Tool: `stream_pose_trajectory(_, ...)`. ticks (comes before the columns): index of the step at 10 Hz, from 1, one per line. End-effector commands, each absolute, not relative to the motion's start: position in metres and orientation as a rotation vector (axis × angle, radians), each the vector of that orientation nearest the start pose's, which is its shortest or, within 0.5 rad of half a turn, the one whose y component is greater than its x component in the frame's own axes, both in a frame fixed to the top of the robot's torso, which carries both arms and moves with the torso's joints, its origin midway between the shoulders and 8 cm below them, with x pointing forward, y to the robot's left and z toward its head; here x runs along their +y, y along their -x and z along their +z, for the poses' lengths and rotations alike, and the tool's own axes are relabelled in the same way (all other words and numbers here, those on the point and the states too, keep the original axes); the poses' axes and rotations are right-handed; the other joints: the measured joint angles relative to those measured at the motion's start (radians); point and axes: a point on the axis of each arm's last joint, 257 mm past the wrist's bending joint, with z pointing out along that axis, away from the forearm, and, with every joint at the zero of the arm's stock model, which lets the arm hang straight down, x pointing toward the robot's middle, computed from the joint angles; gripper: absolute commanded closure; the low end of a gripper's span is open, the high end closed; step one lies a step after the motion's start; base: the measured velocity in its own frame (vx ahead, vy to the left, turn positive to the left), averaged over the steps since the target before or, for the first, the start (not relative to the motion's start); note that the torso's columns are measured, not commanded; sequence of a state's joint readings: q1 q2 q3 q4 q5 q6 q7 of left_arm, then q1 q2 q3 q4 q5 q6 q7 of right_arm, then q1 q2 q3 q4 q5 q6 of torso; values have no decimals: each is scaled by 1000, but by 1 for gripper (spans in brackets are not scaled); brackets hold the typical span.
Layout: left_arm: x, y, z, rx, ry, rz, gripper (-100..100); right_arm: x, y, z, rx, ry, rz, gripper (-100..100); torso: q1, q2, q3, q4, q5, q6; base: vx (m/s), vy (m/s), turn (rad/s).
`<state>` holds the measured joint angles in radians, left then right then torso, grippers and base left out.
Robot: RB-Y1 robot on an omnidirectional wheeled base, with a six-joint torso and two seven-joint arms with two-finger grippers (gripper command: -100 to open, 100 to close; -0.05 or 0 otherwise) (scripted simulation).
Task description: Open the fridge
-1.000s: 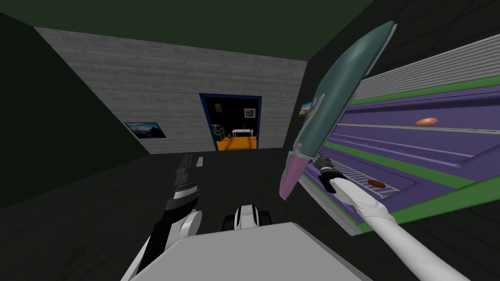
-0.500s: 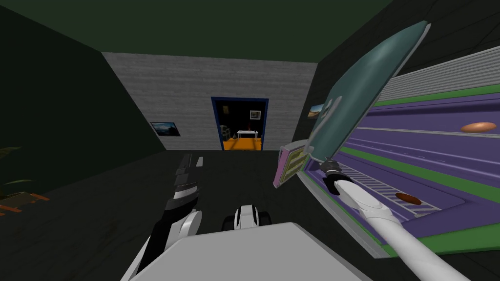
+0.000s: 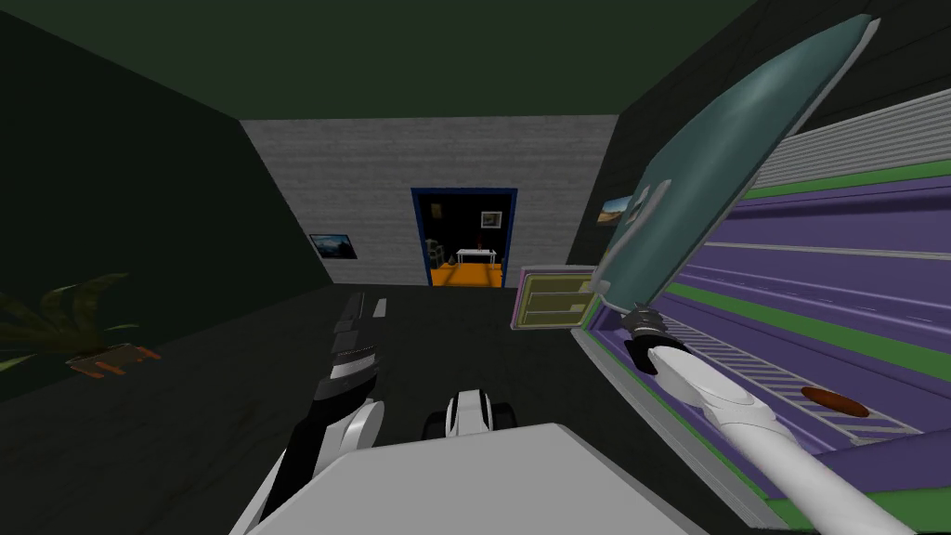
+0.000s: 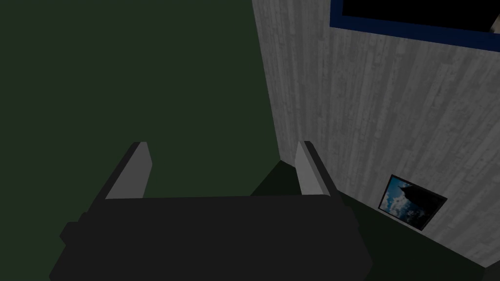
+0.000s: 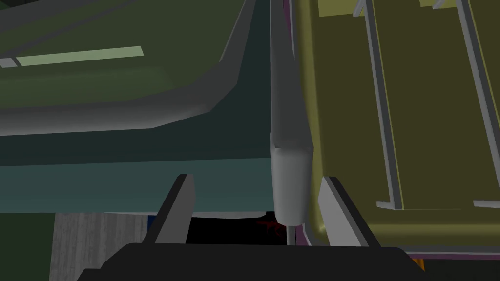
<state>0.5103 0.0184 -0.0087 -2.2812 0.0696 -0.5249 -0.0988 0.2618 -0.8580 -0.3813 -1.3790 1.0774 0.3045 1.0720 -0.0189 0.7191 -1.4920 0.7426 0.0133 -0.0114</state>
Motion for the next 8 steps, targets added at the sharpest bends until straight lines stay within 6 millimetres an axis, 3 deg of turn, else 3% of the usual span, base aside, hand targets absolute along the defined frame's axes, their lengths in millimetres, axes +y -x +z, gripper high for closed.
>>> stream_pose_trajectory(1,284,-338,26,597,640,-1263,0,-778,-360,-98,1694,563,-1774,100,-4,-2,-1,0,-1,-1,-16,0,82)
stream_pose_trajectory(7,284,-338,26,597,640,-1263,0,-777,-364,-92,1677,574,-1791,100,-9,-4,-2,-2,-3,1,-3,2,-6)
stream_pose_trajectory(8,284,-338,26,597,640,-1263,0,-801,-340,-97,1730,517,-1855,100,-9,-3,-2,-1,-2,0,-119,-26,245)
